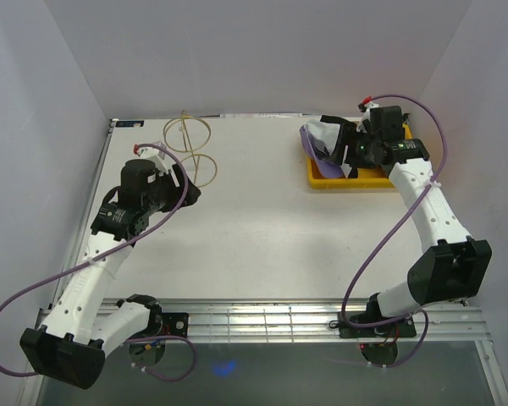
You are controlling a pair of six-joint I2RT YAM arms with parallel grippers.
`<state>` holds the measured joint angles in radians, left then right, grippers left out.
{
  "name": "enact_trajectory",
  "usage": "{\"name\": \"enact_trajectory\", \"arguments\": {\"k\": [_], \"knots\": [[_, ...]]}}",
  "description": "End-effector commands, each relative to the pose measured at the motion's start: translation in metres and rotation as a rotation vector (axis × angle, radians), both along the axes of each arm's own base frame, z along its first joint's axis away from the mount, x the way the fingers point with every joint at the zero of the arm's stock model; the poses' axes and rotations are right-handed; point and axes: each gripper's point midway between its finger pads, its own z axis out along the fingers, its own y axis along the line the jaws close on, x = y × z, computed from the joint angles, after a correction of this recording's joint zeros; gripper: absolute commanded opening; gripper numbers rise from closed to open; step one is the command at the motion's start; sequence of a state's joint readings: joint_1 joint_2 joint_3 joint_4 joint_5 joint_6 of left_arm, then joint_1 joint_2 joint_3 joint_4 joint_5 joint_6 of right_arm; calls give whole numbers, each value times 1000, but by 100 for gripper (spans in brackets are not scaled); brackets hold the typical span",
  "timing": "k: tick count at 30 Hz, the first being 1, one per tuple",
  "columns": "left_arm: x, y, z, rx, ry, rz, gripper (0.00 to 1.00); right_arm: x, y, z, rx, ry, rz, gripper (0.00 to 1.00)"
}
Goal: Stack the hats
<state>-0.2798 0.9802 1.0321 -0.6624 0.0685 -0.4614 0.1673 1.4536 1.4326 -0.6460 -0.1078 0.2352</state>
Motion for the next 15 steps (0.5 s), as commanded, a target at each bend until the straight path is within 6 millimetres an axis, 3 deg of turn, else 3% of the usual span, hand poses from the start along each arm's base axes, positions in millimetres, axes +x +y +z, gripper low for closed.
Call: {"name": "enact_trajectory", "arguments": {"k": [1, 5, 9, 11, 13, 14, 15], "knots": [[-7, -1, 6, -17, -24, -13, 77, 9, 3, 22, -52, -61, 44, 68], [-9, 0, 2, -11, -19, -15, 77, 13, -3, 31, -95, -73, 34, 68], [-12, -1, -2, -17, -10, -22, 77, 23, -37, 41, -213, -83, -105, 68], [-13, -3, -3, -21, -10, -31, 77, 28, -50, 56, -199, -101, -143, 68], [-14, -2, -5, -16, -11, -34, 77, 31, -62, 56, -198, -71, -180, 68], [-14, -2, -6, -14, -14, -35, 77, 35, -77, 68, -193, -87, -223, 68], [-15, -2, -6, -11, -21, -40, 77, 38, -85, 64, -194, -68, -244, 68]]}}
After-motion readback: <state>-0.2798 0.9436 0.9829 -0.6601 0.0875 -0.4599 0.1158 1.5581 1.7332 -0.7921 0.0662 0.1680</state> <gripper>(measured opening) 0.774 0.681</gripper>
